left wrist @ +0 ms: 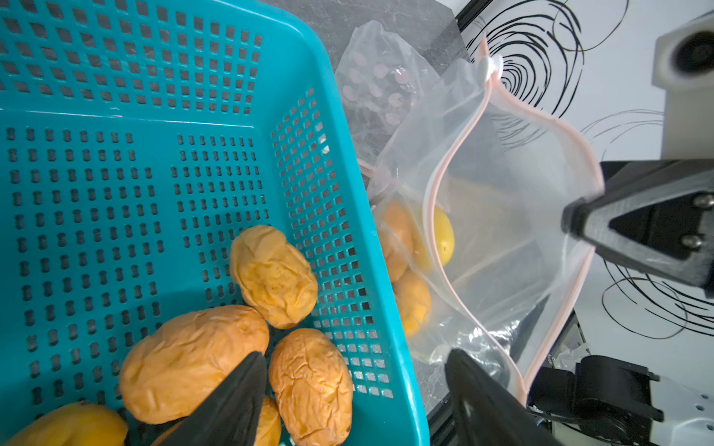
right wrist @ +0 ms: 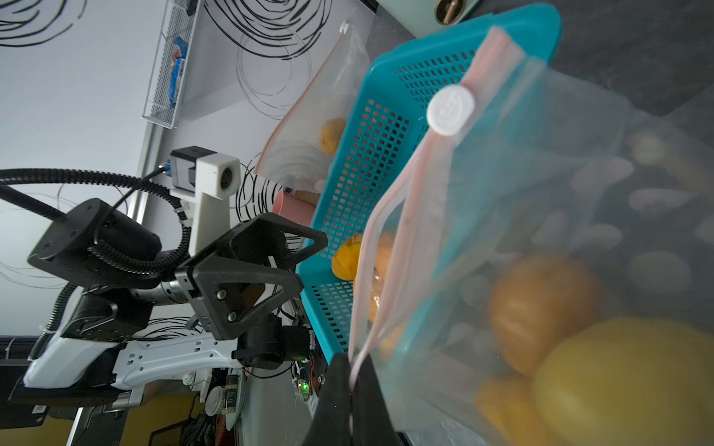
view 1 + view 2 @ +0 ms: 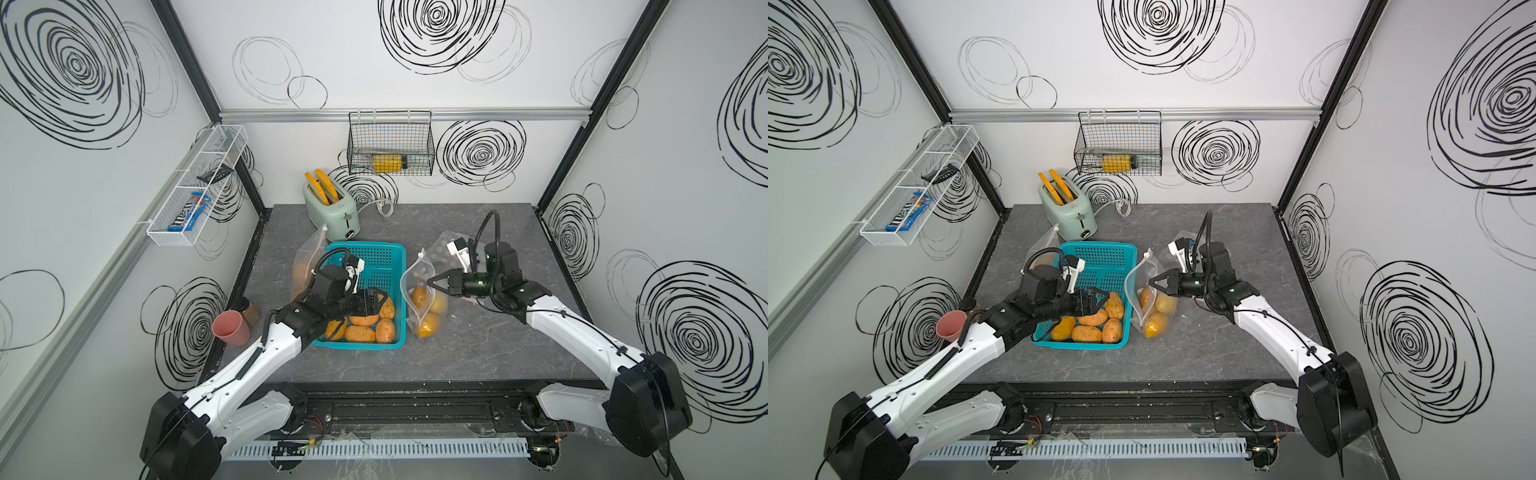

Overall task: Put the potatoes into a zipper bag and zip it
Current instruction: Adjust the zipper food storage bag at the center of the board.

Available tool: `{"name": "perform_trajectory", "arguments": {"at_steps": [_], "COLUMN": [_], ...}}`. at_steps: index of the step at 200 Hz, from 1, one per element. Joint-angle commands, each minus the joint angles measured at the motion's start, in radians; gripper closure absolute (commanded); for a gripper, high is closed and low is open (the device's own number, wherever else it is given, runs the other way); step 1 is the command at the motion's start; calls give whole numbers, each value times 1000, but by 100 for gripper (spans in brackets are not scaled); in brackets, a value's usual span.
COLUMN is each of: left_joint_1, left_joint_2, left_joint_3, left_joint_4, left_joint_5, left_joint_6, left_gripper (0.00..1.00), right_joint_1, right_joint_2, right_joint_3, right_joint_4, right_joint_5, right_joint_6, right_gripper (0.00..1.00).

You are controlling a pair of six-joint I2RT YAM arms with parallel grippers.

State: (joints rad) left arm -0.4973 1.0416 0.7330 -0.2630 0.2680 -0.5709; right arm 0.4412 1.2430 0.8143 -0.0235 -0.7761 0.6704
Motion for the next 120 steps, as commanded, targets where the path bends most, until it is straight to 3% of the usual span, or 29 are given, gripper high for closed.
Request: {"name": "perform_trajectory", "arguments": {"at_steps": [1,46,85,120], "left_joint_1": [10,-33,-95,-106], "left_joint_2": [19,74,216,287], "left_joint_3": [-19,-24,11,17], "left_joint_4": [11,62,98,193], "left_joint_5": [-12,-58,-222,-259], "left_joint_6": [16,14,-34,-67], "left_gripper": [22,17,15,15], "right_joint_1": [15,47,56,54], "right_joint_2": [12,7,21,21], "right_joint_3": [4,26,25,16], "right_joint_4": [-41,-76,-83,-94], "right_joint_5": [23,92,100,130], "right_joint_6": [-58,-104,-113,-135], "right_gripper": [100,100,100,100]}}
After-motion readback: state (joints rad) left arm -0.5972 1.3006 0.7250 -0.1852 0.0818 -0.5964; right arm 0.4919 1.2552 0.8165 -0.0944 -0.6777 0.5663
